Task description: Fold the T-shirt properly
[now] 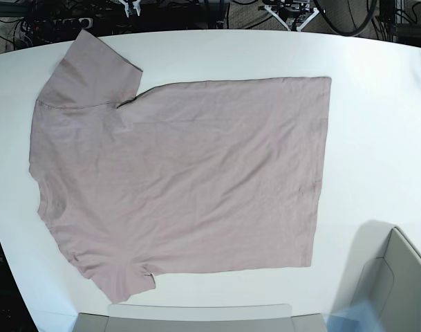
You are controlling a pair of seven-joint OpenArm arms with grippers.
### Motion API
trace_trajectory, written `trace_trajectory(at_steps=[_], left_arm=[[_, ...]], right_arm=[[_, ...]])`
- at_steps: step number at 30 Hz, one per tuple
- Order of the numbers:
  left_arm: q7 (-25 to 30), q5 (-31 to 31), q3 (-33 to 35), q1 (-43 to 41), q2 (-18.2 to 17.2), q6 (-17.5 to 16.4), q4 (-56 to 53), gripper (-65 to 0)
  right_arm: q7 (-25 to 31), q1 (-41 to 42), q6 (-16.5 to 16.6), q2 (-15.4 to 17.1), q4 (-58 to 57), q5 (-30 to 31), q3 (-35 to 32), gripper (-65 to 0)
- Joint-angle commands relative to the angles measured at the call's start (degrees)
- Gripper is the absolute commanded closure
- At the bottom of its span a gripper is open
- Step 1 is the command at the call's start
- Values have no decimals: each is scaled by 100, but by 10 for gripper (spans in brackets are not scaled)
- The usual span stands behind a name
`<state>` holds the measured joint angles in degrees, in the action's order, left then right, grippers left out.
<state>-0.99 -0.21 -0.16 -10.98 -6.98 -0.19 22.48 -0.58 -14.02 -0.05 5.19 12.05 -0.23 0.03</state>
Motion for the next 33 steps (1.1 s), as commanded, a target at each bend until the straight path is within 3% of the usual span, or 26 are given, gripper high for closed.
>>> trace_trajectory(at_steps=[1, 20, 28, 33], left_arm=[[7, -19, -23, -58, -18, 32, 16, -1], [-90, -28, -23, -216, 70, 32, 16, 0], [-81, -28, -190, -752, -71, 32, 139, 0], [-274, -28, -850, -1605, -62, 32, 1414, 0]], right_arm=[[-166, -88, 10, 39, 3, 10, -8, -2], [-263, -246, 10, 215, 355, 10, -8, -2], [-289, -1213, 10, 593, 1823, 10, -25, -1], [-307, -2092, 10, 909, 3133, 10, -333, -1]])
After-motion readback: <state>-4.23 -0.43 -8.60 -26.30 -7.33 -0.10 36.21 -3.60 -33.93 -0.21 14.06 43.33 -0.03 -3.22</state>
